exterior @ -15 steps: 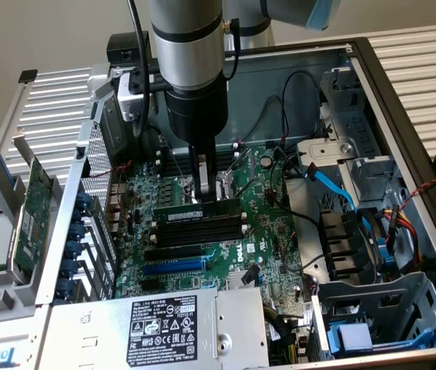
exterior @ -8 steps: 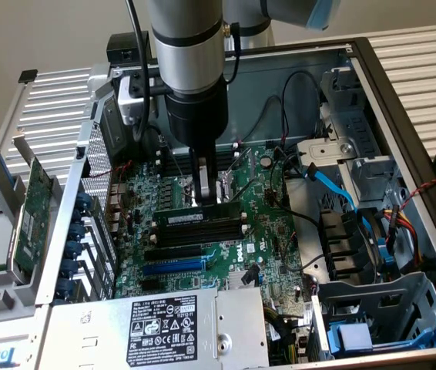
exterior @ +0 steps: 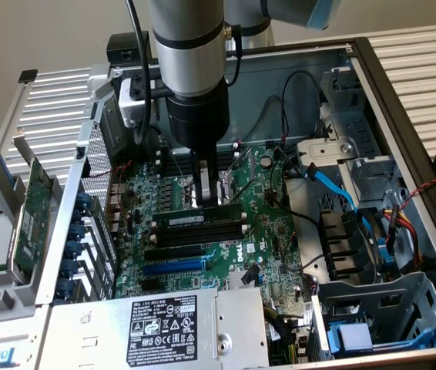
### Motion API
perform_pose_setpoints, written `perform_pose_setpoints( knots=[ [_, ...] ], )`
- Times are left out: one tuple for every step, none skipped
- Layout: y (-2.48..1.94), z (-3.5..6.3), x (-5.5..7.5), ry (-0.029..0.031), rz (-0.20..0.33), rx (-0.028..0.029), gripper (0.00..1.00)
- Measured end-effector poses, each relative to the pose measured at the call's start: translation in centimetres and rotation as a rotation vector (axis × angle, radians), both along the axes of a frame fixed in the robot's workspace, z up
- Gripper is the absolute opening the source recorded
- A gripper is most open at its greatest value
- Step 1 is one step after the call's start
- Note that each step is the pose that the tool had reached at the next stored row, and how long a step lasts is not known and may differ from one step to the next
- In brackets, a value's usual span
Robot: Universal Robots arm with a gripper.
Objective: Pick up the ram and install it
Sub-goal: 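Insert the ram into the slot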
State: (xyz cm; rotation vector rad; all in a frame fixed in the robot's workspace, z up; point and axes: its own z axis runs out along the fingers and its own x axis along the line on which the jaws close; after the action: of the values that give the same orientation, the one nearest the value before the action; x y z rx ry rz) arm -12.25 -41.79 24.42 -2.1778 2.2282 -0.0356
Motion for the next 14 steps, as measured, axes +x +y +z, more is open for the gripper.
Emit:
perform_pose_setpoints(
  knots=[
    [0.0, -0.05, 0.01, -0.0001, 0.0, 0.0002, 0.13],
    [0.0, -0.1, 0.01, 0.0, 0.0, 0.0002, 0.13],
    [0.0, -0.15, 0.0, 0.0, 0.001, 0.0003, 0.13],
    [0.0, -0.2, 0.01, 0.0, 0.001, 0.0003, 0.13],
    [0.0, -0.23, 0.0, 0.0001, 0.001, 0.0003, 0.13],
    [0.0, -0.25, 0.0, 0.0002, 0.001, 0.0003, 0.13],
    [0.0, -0.27, 0.0, 0.0001, 0.001, 0.0005, 0.13],
    [0.0, -0.29, 0.0, 0.0001, 0.001, 0.0006, 0.13],
    [0.0, -0.32, 0.0, 0.0, 0.001, 0.001, 0.13],
    [0.0, -0.35, 0.0, 0.0, 0.001, 0.0012, 0.13],
    [0.0, -0.37, -0.01, 0.0001, 0.001, 0.0016, 0.13],
    [0.0, -0.42, -0.01, -0.0001, 0.002, 0.002, 0.13],
    [0.0, -0.47, 0.0, -0.0001, 0.002, 0.0023, 0.13],
    [0.0, -0.49, -0.01, 0.0001, 0.002, 0.0023, 0.13]
  ],
)
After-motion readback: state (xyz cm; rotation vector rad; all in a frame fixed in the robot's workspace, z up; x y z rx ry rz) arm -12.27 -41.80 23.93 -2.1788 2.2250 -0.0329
